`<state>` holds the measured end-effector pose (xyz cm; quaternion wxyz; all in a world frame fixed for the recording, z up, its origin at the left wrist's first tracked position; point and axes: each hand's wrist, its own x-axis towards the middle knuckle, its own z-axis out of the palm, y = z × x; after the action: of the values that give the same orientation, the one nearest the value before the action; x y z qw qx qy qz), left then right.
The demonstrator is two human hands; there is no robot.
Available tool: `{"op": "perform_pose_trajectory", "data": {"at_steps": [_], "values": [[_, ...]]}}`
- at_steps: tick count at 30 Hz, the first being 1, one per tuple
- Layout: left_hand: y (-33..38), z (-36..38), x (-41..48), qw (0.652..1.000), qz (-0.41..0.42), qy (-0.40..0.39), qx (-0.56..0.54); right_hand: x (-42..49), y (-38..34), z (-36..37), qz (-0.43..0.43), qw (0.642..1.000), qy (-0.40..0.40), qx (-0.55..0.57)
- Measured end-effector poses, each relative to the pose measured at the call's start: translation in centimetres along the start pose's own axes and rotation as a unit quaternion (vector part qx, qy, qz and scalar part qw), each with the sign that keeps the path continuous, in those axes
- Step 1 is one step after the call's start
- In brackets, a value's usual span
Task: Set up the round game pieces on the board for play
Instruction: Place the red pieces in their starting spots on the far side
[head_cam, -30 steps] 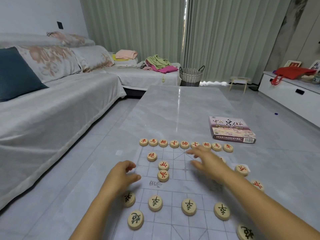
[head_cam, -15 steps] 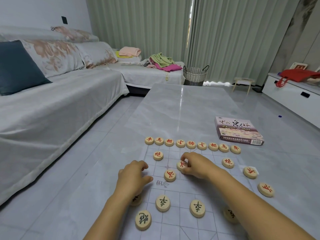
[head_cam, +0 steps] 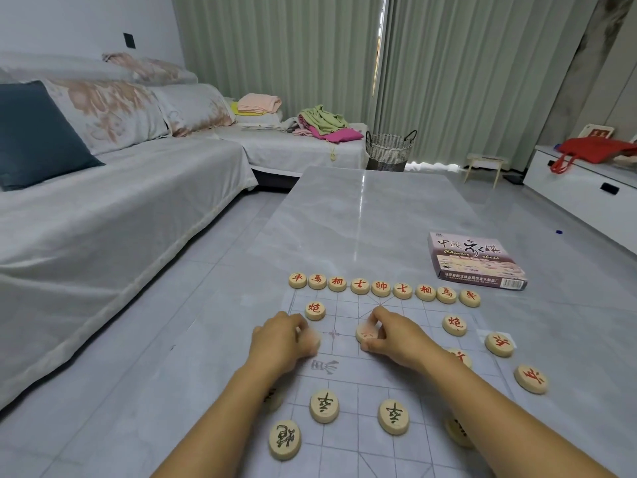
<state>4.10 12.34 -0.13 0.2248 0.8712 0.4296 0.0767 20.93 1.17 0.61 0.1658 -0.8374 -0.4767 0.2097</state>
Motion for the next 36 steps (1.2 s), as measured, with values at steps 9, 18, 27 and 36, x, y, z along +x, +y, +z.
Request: {"op": "perform_pose_trajectory", "data": {"at_steps": [9, 18, 27, 36], "values": [[-5.7, -2.6, 1.9, 0.995, -0.022, -0.041, -0.091, 1.3, -3.2, 2.0, -0.006, 1.0, 0.021, -0.011], [-6.3, -1.4, 2.3, 0.991, 0.002, 0.01, -0.132, 1.7, -3.4, 2.7, -0.001, 1.0, 0.02, 0.004], [-6.6, -1.1, 2.4, 0.989, 0.007, 0.028, -0.143, 1.6, -3.5, 3.1, 0.014, 0.998, 0.042, 0.037], [-6.7, -1.0, 2.4, 0.989, 0.01, 0.025, -0.142, 1.6, -3.3, 3.3, 0.015, 0.998, 0.047, 0.048]]}}
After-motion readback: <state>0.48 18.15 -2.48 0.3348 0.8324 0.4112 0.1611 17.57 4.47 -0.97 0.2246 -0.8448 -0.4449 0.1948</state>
